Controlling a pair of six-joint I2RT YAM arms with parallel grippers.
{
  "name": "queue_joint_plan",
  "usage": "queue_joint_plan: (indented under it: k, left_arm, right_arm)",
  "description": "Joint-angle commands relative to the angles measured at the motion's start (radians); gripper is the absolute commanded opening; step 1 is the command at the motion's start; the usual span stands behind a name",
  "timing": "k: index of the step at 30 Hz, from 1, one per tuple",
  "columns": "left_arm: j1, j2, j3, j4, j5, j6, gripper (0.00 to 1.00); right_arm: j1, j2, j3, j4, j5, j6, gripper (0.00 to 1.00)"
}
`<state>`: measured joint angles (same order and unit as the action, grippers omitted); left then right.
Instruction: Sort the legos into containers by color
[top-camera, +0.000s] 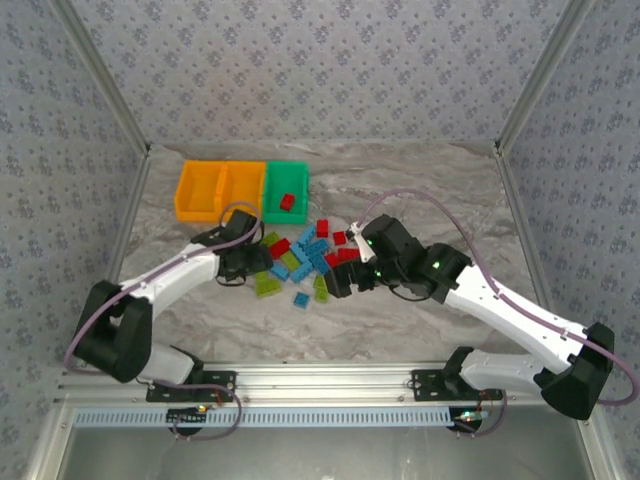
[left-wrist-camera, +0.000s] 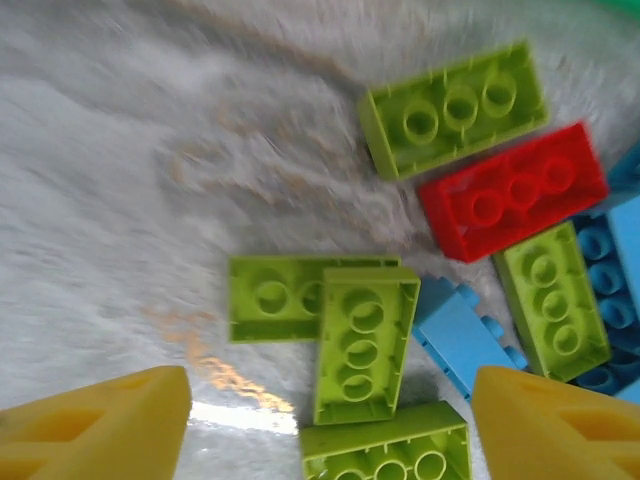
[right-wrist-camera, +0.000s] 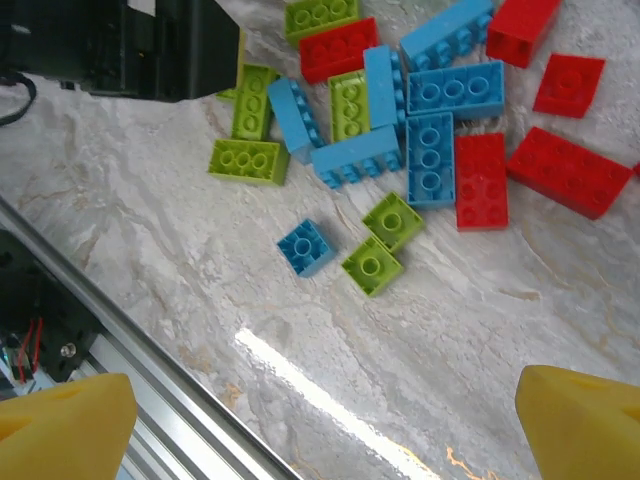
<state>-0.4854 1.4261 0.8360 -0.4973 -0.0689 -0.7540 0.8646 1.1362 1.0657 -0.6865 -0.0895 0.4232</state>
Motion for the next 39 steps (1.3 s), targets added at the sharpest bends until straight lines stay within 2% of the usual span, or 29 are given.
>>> queue_joint_plan:
  k: [1,8,10,13,20,24,32,35,39]
  left_arm:
    - [-0.008,-0.001,-0.040,0.078,0.091,-0.071,0.69]
    - [-0.043,-0.057,-0.121,0.102,0.109,-0.088,0.70]
    - [-0.068,-0.085,-0.136,0.099,0.100,-0.097,0.75]
    - [-0.111,-0.116,-0.147,0.086,0.077,-0.125,0.89]
    - [-0.121,-0.053,-0.143,0.076,0.053,-0.122,0.93]
    - [-0.127,-0.014,-0.139,0.081,0.054,-0.111,0.90]
    - [-0.127,0.033,-0.153,0.075,0.028,-0.116,0.70]
    - [-0.128,-0.004,-0.152,0.059,0.020,-0.118,0.65]
    - [-0.129,-0.133,-0.121,-0.010,0.007,-0.121,0.60]
  right_arm:
    - [0.006,-0.017,0.015,-0.015,0.054,0.042,1.00]
    - [0.005,0.053,0.047,-0.007,0.038,0.026,1.00]
    - [0.006,0.076,0.058,-0.012,0.036,0.026,1.00]
    - [0.007,0.091,0.067,-0.013,0.031,0.034,1.00]
    - [0.021,0.091,0.086,-0.009,0.031,0.044,1.00]
    - [0.027,0.091,0.081,-0.015,0.041,0.052,1.00]
    - [0.037,0.092,0.074,-0.016,0.049,0.054,1.00]
    - [0.037,0.092,0.074,-0.016,0.044,0.054,1.00]
    - [0.043,0.084,0.074,0.003,0.010,0.045,1.00]
